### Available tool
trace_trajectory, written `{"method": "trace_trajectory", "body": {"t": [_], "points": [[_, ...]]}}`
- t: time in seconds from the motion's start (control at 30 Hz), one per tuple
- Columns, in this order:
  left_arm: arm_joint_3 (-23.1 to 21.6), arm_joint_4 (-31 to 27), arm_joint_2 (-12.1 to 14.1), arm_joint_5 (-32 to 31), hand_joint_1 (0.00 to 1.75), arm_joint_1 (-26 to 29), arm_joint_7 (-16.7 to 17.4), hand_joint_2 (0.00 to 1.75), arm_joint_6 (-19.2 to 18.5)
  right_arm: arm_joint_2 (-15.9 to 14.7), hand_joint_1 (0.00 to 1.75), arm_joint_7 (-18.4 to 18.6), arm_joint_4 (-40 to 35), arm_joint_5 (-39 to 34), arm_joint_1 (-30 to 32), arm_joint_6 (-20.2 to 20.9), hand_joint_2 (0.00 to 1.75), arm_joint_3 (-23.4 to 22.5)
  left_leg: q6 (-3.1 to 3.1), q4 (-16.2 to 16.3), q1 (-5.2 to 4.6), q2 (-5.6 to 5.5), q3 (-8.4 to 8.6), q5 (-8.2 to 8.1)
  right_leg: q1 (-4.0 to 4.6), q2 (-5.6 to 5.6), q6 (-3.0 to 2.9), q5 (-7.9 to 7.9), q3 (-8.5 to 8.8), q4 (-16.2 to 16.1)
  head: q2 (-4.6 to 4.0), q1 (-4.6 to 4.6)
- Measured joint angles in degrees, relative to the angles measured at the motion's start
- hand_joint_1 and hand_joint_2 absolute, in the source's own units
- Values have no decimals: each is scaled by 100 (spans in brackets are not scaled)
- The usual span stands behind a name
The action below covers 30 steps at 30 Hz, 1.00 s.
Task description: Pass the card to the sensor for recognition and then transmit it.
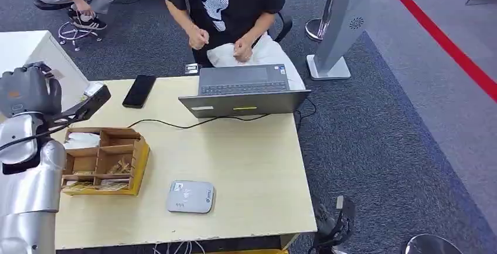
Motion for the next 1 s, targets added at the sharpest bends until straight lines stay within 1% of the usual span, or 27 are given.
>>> {"method": "trace_trajectory", "body": {"t": [0.13,0.23,0.3,0.33,0.4,0.5,0.63,0.8,1.0], "points": [[15,-684,-227,6,175,585,-494,175,275,0,0,-55,0,-46,16,48,175,-59,-5,0,-1,-5,-2,-5,-1,-5,1,-2,0,-2,0,-2],[-71,-1584,-631,105,175,1485,-1065,175,545,0,0,-210,-2,-218,97,138,175,-174,1,0,-15,2,3,-18,-5,3,10,-12,0,-7,0,-9],[-364,-2066,-858,239,175,2150,-1224,175,649,-2,0,-295,-2,-298,186,217,175,-271,13,0,-19,-8,0,-25,-9,-6,18,-21,3,-9,0,-7],[-584,-2287,-978,416,175,2492,-1324,175,664,-2,0,-352,-4,-381,229,274,175,-332,17,0,-24,-10,-1,-28,-14,-8,25,-27,3,-11,0,-7],[-965,-2511,-1174,702,175,3090,-1438,175,710,-2,0,-429,-22,-498,317,363,175,-470,31,0,-31,-13,-3,-37,-21,-13,36,-34,4,-12,0,-7],[-1378,-2505,-1333,944,175,3660,-1499,175,760,-17,0,-461,-50,-535,426,453,175,-640,35,1,-32,-15,-10,-40,-22,-16,39,-36,4,-18,0,0],[-1805,-2330,-1401,1104,175,3989,-1558,175,804,-22,0,-472,-66,-535,486,505,175,-808,37,2,-32,-18,-13,-41,-23,-27,41,-35,4,-18,0,-2],[-2098,-2240,-1412,1239,175,4116,-1538,175,727,-22,0,-461,-83,-538,523,549,175,-924,39,2,-32,-19,-12,-38,-23,-31,41,-33,5,-18,0,-2],[-2286,-1884,-1414,1320,175,4127,-1477,175,590,-22,0,-444,-88,-529,538,603,175,-1016,38,2,-32,-20,-11,-37,-23,-33,39,-32,6,-17,0,-2]]}}
